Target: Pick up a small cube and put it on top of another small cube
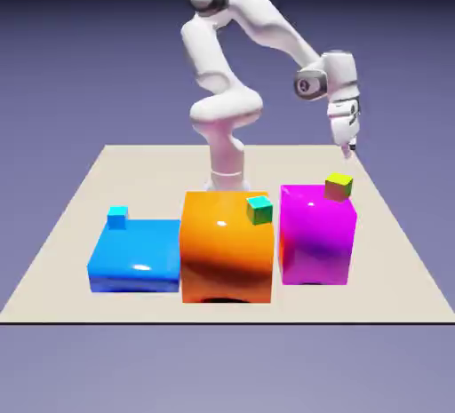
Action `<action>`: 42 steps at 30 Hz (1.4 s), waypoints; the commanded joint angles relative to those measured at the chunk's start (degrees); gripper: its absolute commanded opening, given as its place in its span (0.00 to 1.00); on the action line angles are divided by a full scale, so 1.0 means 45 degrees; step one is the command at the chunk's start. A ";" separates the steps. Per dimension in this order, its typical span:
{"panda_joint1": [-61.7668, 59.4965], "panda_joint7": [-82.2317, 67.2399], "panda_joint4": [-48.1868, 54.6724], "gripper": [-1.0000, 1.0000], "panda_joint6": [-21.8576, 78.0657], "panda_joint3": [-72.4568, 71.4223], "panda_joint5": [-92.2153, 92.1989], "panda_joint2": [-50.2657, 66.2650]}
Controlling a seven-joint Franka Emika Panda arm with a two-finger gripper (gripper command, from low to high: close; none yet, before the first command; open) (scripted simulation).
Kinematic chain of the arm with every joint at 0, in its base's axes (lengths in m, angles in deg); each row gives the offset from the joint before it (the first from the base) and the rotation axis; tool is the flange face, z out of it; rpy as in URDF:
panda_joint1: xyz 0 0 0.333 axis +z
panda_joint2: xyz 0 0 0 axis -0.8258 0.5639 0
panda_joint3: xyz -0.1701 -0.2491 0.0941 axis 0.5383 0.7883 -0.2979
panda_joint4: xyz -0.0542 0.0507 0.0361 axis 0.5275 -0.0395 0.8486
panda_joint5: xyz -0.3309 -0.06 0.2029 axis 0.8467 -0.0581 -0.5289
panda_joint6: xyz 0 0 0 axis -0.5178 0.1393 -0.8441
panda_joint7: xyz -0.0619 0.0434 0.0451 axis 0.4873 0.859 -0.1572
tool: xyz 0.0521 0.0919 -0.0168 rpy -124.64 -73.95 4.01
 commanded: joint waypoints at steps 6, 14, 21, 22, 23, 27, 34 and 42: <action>0.2696 -0.0518 -0.0213 0.50 0.1895 -0.2769 -0.1736 -0.0257; 0.6291 -0.1209 -0.0497 0.50 0.4420 -0.6461 -0.4050 -0.0599; 0.9437 -0.1813 -0.0745 0.50 0.6630 -0.9691 -0.6075 -0.0898; 0.9886 -0.1899 -0.0781 0.50 0.6946 -1.0152 -0.6364 -0.0941; 1.0335 -0.1986 -0.0816 0.50 0.7262 -1.0614 -0.6653 -0.0984; 1.2133 -0.2331 -0.0958 0.50 0.8524 -1.2459 -0.7810 -0.1155; 1.5278 -0.2935 -0.1207 0.50 1.0734 -1.5689 -0.9835 -0.1454; 1.8873 -0.3626 -0.1491 0.50 1.3260 -1.9381 -1.2149 -0.1796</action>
